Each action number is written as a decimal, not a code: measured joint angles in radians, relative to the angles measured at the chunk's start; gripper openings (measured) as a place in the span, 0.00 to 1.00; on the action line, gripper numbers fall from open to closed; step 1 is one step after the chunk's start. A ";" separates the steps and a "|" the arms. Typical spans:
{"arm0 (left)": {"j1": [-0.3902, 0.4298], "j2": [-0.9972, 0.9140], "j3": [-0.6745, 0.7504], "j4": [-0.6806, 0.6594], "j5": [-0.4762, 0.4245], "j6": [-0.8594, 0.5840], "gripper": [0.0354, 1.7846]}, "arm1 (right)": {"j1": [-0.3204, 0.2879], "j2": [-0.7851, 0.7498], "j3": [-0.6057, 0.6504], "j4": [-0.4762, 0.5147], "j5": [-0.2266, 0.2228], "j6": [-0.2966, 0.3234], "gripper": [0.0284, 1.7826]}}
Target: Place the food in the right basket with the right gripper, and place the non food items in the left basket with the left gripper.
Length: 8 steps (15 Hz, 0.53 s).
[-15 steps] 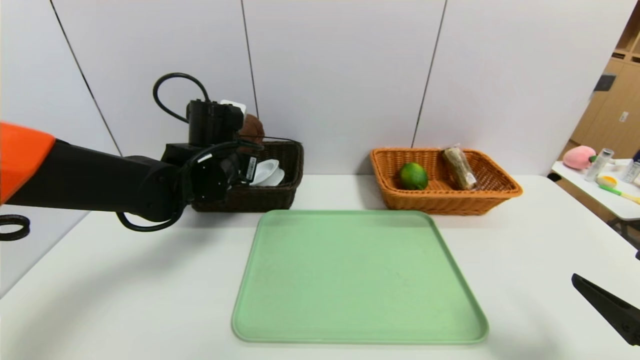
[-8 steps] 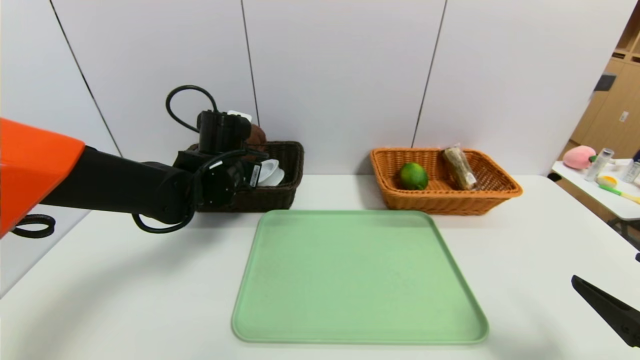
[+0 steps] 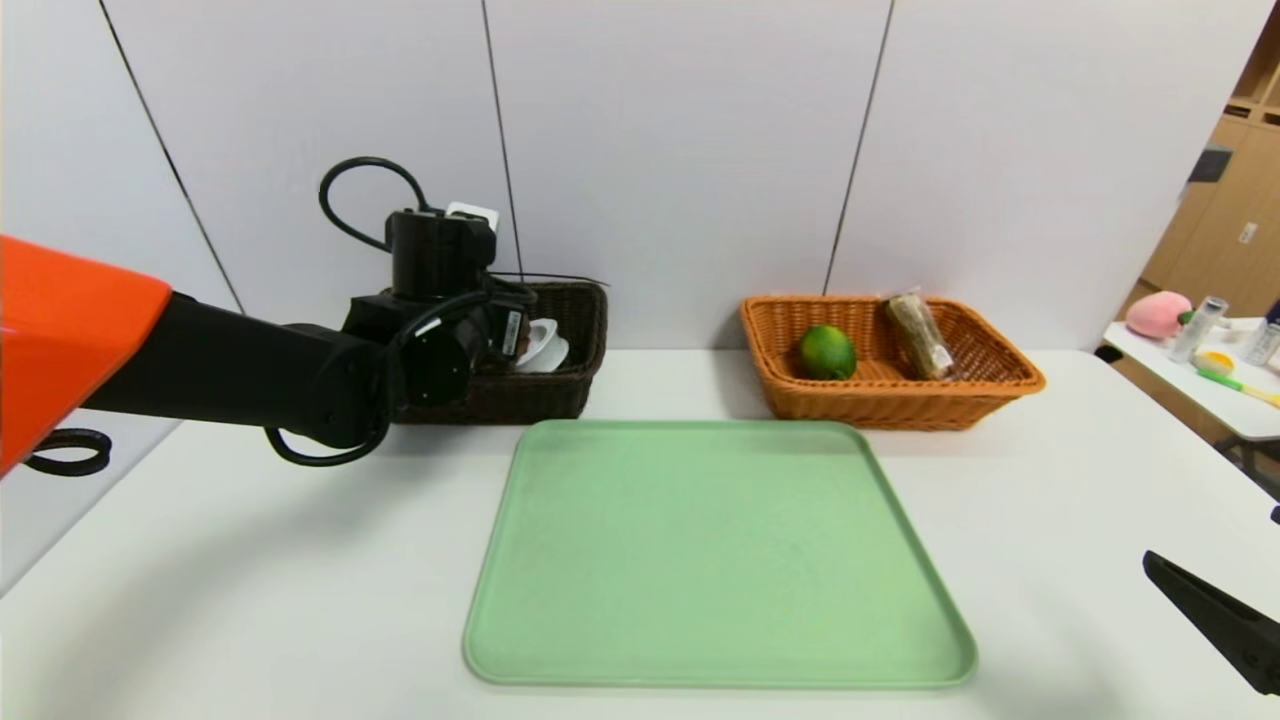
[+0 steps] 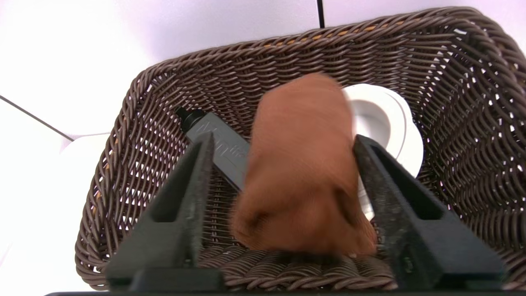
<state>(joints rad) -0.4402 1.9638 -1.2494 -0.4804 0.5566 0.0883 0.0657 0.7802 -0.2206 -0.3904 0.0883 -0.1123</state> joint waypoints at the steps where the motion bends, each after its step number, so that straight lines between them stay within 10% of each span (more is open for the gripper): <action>1: 0.000 -0.005 0.000 -0.001 -0.001 -0.001 0.74 | 0.000 0.000 0.001 0.000 0.000 0.000 0.96; 8: 0.036 -0.168 0.032 0.055 -0.041 -0.004 0.86 | -0.001 -0.018 -0.041 -0.001 -0.002 -0.009 0.96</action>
<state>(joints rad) -0.4045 1.7962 -1.2177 -0.4251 0.5151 0.0847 0.0649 0.7626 -0.2615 -0.3911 0.0864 -0.1217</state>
